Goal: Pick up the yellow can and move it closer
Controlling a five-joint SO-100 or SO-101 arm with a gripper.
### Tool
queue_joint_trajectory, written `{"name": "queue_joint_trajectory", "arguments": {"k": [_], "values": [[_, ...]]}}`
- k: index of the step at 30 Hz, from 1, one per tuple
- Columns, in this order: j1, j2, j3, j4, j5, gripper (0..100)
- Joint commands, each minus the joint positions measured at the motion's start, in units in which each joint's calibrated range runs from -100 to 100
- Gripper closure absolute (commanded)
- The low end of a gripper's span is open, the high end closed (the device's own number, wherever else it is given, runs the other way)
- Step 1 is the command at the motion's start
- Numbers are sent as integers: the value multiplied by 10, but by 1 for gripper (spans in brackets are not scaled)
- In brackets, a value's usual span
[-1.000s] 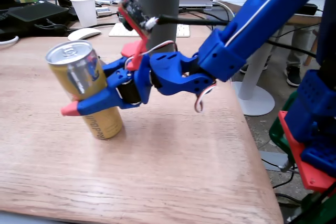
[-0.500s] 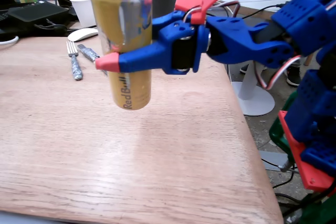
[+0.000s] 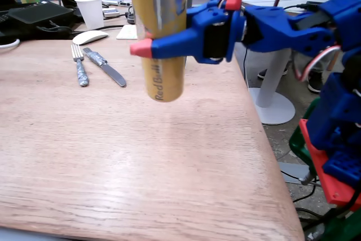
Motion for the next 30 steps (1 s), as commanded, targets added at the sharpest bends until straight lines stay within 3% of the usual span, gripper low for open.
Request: {"name": "queue_joint_trajectory", "arguments": {"k": [1,6,13,24,30], "values": [[2,-135,-13,126,-2,85],[-15,-276,23,291,-3,85],[-19,-432,167,309,-3,85],[-20,-531,168,580,-3,85],[-20,-538,168,629,-4,85]]}}
